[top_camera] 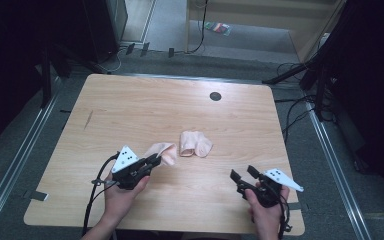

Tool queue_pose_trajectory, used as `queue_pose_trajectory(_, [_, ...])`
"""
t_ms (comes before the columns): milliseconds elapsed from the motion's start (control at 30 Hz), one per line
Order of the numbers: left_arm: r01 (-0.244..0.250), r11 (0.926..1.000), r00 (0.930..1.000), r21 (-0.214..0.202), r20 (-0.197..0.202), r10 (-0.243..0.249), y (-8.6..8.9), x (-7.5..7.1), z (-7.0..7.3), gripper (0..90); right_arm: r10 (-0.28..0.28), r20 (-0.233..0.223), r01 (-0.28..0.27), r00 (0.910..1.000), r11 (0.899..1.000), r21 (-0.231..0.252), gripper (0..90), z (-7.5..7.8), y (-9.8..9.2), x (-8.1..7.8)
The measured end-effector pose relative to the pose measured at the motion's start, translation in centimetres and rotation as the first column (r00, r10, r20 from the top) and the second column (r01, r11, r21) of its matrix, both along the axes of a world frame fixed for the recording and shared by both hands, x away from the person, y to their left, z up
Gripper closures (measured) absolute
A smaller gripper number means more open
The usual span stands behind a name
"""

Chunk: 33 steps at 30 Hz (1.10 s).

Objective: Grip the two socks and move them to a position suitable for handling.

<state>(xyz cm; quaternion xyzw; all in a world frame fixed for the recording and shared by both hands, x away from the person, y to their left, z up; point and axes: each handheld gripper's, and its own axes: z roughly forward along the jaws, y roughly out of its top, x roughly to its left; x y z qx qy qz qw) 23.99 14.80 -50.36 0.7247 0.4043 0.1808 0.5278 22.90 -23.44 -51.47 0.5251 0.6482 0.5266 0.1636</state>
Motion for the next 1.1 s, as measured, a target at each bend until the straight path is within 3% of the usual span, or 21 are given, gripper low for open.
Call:
queue_pose_trajectory(200, [0.033,0.9994,0.9994,-0.007,0.004,-0.033,-1.3,-0.7,-0.3,82.8,0.122,-0.006,-0.122,0.9925,0.992,0.041,30.7,0.5,5.5,-0.8])
queue_pose_trajectory(233, [0.033,0.9994,0.9994,-0.007,0.004,-0.033,-1.3,-0.7,-0.3,82.8,0.122,-0.006,-0.122,0.9925,0.992,0.041,30.7,0.5,5.5,-0.8])
queue_pose_trajectory(267, [0.035,0.9994,0.9993,-0.006,0.01,-0.035,-1.5,-0.9,-0.4,82.7,0.155,-0.019,-0.153,0.9878,0.986,0.073,32.9,0.6,7.0,-0.8])
queue_pose_trajectory(500, [0.044,0.999,0.9989,-0.01,0.018,-0.044,-1.7,-1.2,-0.5,82.7,0.215,-0.045,-0.208,0.9755,0.969,0.132,42.7,1.0,10.8,0.0])
queue_pose_trajectory(667, [0.038,0.9992,0.999,-0.014,0.025,-0.038,-1.7,-1.4,-0.6,82.7,0.247,-0.04,-0.24,0.9682,0.961,0.134,47.3,1.5,12.1,0.2])
queue_pose_trajectory(700, [0.039,0.999,0.9988,-0.019,0.03,-0.039,-1.7,-1.6,-0.6,82.7,0.266,-0.033,-0.258,0.9633,0.953,0.156,55.1,1.4,12.4,0.4])
queue_pose_trajectory(767, [0.047,0.9987,0.9984,-0.021,0.032,-0.047,-1.7,-1.6,-0.6,82.7,0.275,-0.046,-0.263,0.9603,0.948,0.177,57.5,1.2,12.5,0.5])
queue_pose_trajectory(800, [0.052,0.9984,0.9981,-0.023,0.035,-0.052,-1.8,-1.7,-0.6,82.7,0.3,-0.067,-0.281,0.9516,0.938,0.205,62.8,0.7,12.7,0.8])
queue_pose_trajectory(900, [0.066,0.9975,0.997,-0.025,0.042,-0.065,-2.1,-1.8,-0.6,82.6,0.314,-0.077,-0.29,0.9461,0.929,0.231,69.7,0.4,12.8,1.0])
queue_pose_trajectory(933, [0.073,0.997,0.9964,-0.026,0.045,-0.072,-2.2,-1.8,-0.6,82.6,0.332,-0.086,-0.3,0.9393,0.916,0.265,81.3,0.1,12.8,1.2])
queue_pose_trajectory(1100, [0.117,0.9917,0.9929,-0.054,0.029,-0.115,-1.9,-1.6,-0.8,80.5,0.316,-0.073,-0.292,0.9458,0.927,0.234,87.2,-0.1,12.5,1.1])
